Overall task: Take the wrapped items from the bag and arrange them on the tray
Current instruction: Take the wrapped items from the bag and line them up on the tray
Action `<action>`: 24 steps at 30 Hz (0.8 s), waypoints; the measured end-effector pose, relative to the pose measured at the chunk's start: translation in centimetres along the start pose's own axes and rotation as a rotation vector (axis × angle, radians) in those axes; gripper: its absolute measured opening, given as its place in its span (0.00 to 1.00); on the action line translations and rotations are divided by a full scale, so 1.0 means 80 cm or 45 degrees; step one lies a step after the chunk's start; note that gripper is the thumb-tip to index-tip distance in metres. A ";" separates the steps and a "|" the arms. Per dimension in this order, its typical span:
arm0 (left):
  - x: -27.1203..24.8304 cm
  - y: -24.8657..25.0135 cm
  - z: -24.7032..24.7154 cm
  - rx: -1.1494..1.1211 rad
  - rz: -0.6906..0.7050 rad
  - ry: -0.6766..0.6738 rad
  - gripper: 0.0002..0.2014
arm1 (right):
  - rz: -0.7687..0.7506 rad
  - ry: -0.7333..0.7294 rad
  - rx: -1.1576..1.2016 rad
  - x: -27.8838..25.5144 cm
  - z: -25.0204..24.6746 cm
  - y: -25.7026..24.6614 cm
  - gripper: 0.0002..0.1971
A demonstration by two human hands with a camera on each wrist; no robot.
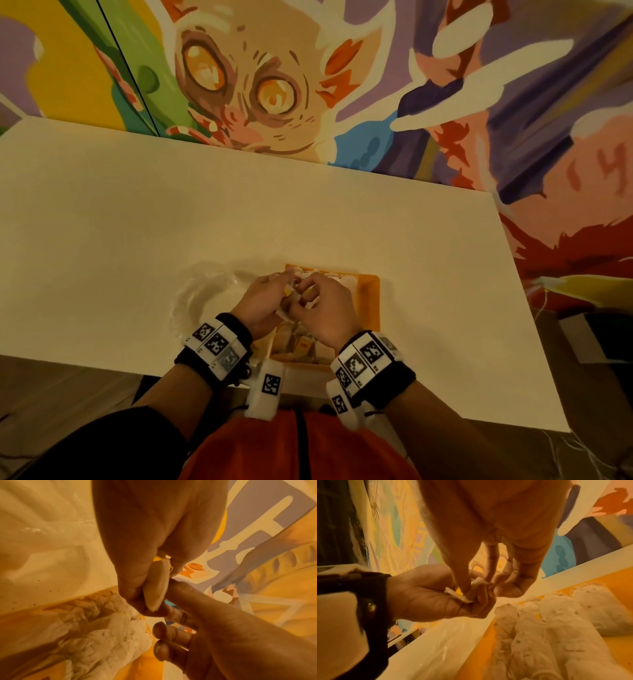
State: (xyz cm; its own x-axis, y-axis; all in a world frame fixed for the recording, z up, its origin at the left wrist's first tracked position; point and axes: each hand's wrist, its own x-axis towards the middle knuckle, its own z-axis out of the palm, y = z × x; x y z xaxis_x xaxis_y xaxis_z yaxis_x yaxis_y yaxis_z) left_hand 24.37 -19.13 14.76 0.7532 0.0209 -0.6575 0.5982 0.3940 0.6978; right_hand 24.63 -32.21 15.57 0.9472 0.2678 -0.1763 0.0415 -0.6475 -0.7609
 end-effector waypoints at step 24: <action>-0.006 0.008 -0.008 0.485 0.522 -0.007 0.04 | 0.235 0.092 0.751 0.005 -0.016 0.028 0.11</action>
State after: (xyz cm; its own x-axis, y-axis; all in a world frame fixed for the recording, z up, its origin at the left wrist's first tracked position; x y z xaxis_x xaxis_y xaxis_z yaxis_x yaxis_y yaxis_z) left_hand 24.24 -18.34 15.32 0.9459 0.0970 -0.3095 0.3115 -0.0052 0.9502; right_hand 25.54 -34.46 14.63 0.9420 0.1269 -0.3107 -0.2880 -0.1698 -0.9425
